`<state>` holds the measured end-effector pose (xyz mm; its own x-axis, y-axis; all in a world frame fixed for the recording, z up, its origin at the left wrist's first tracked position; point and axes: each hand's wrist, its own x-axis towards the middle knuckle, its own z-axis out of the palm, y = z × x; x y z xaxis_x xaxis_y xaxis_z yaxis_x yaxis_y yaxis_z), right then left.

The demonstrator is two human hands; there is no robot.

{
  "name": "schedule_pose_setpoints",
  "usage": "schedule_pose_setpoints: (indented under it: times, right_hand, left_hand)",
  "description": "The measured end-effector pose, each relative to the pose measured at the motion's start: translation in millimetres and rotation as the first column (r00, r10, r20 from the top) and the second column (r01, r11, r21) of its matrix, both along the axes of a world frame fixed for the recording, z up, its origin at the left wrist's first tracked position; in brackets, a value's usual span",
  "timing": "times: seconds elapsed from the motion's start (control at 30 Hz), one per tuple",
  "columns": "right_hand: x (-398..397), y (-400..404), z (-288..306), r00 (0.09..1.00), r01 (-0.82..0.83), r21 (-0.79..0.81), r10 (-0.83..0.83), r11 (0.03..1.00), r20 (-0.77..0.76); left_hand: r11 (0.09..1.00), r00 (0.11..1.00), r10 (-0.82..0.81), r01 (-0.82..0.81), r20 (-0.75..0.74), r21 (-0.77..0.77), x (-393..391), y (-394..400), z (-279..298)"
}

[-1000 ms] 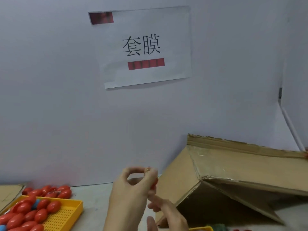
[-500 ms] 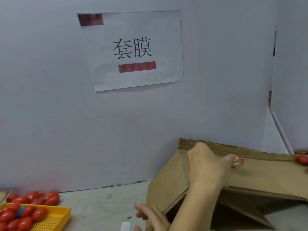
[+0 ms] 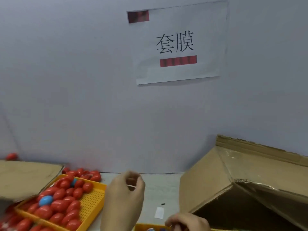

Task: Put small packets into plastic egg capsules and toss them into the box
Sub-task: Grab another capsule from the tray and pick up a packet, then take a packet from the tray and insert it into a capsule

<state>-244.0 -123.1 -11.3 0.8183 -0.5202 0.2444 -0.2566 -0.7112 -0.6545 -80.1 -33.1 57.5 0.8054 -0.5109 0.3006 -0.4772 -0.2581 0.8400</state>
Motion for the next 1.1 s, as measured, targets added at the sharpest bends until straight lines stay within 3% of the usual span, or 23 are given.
schedule_pose_setpoints:
  times: [0.03, 0.07, 0.17, 0.3, 0.4, 0.5, 0.6, 0.73, 0.9, 1.1]
  right_hand:
    - [5, 13, -14, 0.993, 0.025, 0.062, -0.032, 0.998, 0.116]
    - [17, 12, -10, 0.991, 0.120, 0.028, -0.122, 0.992, 0.059]
    - [26, 12, -16, 0.989, 0.109, 0.074, -0.115, 0.991, 0.090]
    - [29, 1, -18, 0.986, 0.164, 0.080, -0.163, 0.983, -0.019]
    - [32, 3, -16, 0.983, 0.143, 0.022, -0.140, 0.989, -0.120]
    - [32, 2, -15, 0.984, 0.101, -0.036, -0.105, 0.994, -0.142]
    - [29, 0, -6, 0.973, 0.058, -0.028, -0.063, 0.998, -0.221]
    - [29, -5, 8, 0.942, -0.006, -0.005, 0.004, 1.000, -0.335]
    - [30, -3, 16, 0.908, -0.046, 0.016, 0.049, 0.999, -0.416]
    - [28, 4, 10, 0.949, 0.008, 0.060, 0.011, 0.998, -0.314]
  left_hand:
    - [0.999, 0.999, 0.053, -0.053, -0.008, 0.013, 14, 11, -5]
    - [0.993, 0.994, 0.112, -0.111, -0.013, 0.025, 29, 19, -13]
    - [0.967, 0.968, 0.250, -0.248, -0.022, 0.066, 66, 42, -36]
    - [0.926, 0.938, 0.347, -0.342, -0.004, 0.162, 91, 54, -55]
    - [0.887, 0.911, 0.396, -0.411, 0.111, 0.211, 104, 60, -60]
    - [0.785, 0.878, 0.404, -0.476, 0.255, 0.396, 110, 63, -64]
    - [0.683, 0.877, 0.393, -0.479, 0.276, 0.551, 111, 66, -67]
    - [0.718, 0.911, 0.365, -0.407, 0.192, 0.564, 120, 69, -75]
    - [0.705, 0.892, 0.426, -0.430, 0.149, 0.563, 125, 65, -78]
    - [0.708, 0.874, 0.472, -0.454, 0.116, 0.540, 133, 62, -78]
